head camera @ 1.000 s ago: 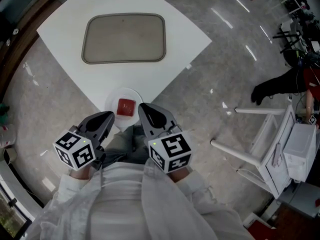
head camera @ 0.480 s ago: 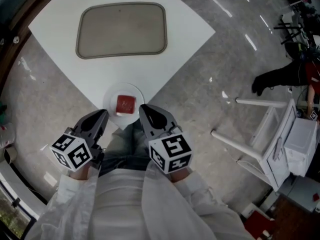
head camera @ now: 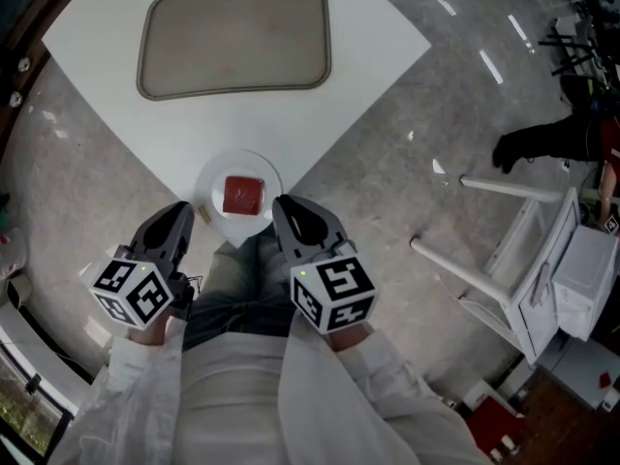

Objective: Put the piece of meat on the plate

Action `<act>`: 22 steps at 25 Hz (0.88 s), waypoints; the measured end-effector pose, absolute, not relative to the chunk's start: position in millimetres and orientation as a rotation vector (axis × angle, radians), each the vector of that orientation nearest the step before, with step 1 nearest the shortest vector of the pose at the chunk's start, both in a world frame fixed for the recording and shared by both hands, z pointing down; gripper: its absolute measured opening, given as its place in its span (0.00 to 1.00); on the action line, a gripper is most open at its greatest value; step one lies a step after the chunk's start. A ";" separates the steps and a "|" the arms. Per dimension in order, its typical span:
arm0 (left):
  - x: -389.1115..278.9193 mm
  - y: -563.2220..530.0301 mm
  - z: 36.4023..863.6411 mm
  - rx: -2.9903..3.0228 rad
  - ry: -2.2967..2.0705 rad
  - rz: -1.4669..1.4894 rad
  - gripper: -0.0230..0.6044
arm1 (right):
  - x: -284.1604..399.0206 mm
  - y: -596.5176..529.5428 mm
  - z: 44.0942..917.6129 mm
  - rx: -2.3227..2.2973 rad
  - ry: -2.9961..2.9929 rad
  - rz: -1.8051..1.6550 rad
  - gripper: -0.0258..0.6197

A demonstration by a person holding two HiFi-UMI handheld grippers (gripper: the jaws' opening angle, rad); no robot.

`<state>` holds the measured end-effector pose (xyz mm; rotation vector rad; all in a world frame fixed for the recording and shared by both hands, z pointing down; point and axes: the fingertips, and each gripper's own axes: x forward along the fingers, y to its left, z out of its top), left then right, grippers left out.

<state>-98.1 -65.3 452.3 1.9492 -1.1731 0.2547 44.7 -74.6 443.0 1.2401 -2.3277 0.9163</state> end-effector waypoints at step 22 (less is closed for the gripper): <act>-99.9 -59.8 493.8 1.882 -1.146 0.389 0.16 | 47.8 -67.0 483.2 1.271 -2.216 0.997 0.07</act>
